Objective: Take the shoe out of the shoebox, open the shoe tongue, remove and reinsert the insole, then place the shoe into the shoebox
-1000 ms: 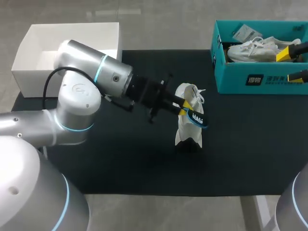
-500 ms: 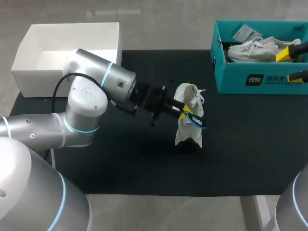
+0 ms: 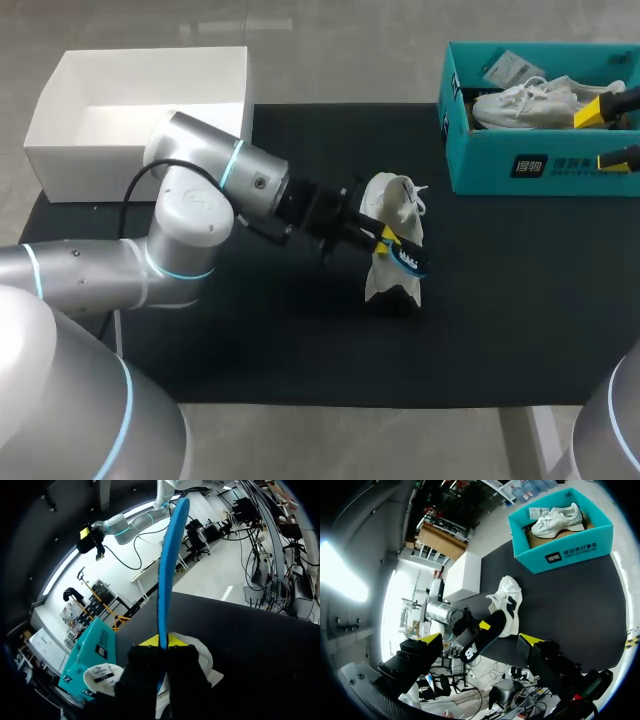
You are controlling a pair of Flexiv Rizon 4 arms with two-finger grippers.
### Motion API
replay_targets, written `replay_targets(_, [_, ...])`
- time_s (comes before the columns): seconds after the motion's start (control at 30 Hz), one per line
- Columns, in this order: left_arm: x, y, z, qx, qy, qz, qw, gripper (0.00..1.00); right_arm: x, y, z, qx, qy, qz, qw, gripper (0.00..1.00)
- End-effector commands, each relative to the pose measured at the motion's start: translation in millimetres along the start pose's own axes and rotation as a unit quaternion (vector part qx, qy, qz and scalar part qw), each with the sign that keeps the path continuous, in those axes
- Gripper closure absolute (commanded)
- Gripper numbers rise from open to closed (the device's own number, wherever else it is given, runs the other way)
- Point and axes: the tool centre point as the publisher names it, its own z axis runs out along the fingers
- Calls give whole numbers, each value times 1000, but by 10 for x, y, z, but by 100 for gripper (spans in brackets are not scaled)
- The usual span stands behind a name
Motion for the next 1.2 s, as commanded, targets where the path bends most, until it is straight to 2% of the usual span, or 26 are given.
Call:
replay_targets(0.03, [-11,67,22,-5,6,-5,1000,100,0,-5,0,0,-1,1,1000,0])
replay_targets(0.37, [-55,176,-47,-26,-21,-31,999,100,0,-5,0,0,-1,1,1000,0])
replay_targets(0.83, [-117,431,57,-53,-13,-38,998,100,0,-5,0,0,-1,1,1000,0])
replay_targets(1.0, [-131,318,6,-50,-19,-46,998,100,0,-5,0,0,-1,1,1000,0])
replay_targets(1.2, [-131,318,6,-50,-19,-46,998,100,0,-5,0,0,-1,1,1000,0])
